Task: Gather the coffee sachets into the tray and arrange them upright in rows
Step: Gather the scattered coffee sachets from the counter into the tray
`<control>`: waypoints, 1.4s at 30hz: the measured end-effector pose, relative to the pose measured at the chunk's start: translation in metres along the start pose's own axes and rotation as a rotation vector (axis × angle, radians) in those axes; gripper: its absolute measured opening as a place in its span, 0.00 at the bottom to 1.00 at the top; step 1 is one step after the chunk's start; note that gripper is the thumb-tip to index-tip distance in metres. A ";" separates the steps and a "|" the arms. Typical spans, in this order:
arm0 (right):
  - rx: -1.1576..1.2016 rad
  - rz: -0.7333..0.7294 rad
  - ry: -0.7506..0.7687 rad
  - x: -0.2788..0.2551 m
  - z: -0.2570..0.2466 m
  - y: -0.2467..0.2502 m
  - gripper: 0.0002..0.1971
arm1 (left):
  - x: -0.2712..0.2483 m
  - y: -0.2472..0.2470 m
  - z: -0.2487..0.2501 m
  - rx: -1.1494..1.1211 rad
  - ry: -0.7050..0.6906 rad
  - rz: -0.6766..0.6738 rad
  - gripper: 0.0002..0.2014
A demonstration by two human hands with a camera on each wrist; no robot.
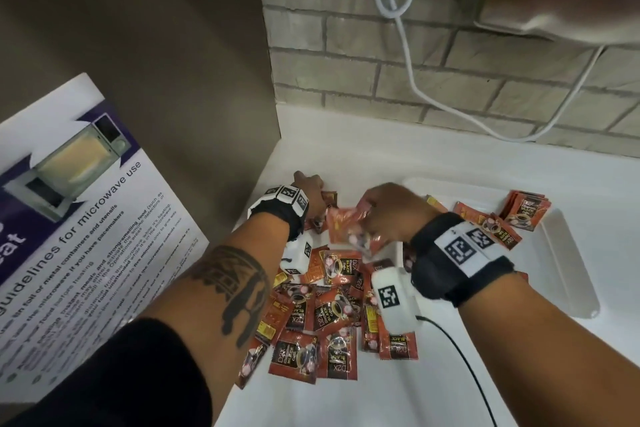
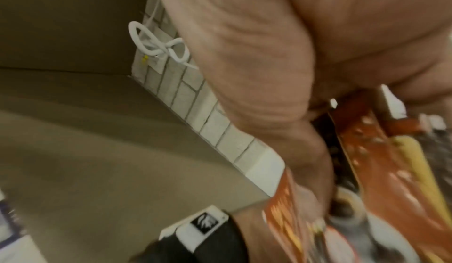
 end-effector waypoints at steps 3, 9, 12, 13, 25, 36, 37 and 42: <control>-0.230 -0.214 0.022 -0.003 -0.003 -0.045 0.12 | 0.004 0.000 -0.002 -0.012 0.026 0.012 0.21; -0.353 -0.250 0.036 0.014 0.004 -0.094 0.13 | -0.001 -0.002 -0.011 0.035 0.055 0.021 0.30; -0.382 -0.226 0.023 0.020 0.007 -0.100 0.07 | -0.003 -0.002 -0.012 0.023 0.044 0.017 0.36; -0.376 -0.199 0.013 0.022 0.008 -0.099 0.04 | -0.004 -0.002 -0.010 0.012 0.026 0.018 0.36; -0.102 0.053 0.063 0.006 0.001 -0.050 0.10 | -0.044 0.053 -0.029 -0.251 -0.013 0.142 0.11; 0.416 0.430 0.062 -0.034 0.033 0.044 0.06 | -0.106 -0.025 -0.021 0.028 0.008 -0.123 0.19; 0.436 0.439 0.061 -0.036 0.037 0.046 0.07 | -0.105 -0.033 -0.021 0.044 0.028 -0.116 0.23; 0.498 0.467 0.022 -0.049 0.060 0.050 0.10 | -0.100 -0.044 -0.025 0.055 0.120 -0.043 0.37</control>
Point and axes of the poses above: each hand's wrist, its own x-axis towards the middle knuckle, its own y-axis out of the back of the hand, z = x × y, the point moved 10 cm from there along x, towards the middle knuckle, and after that the axes turned 6 degrees about y, right-handed, at the moved point
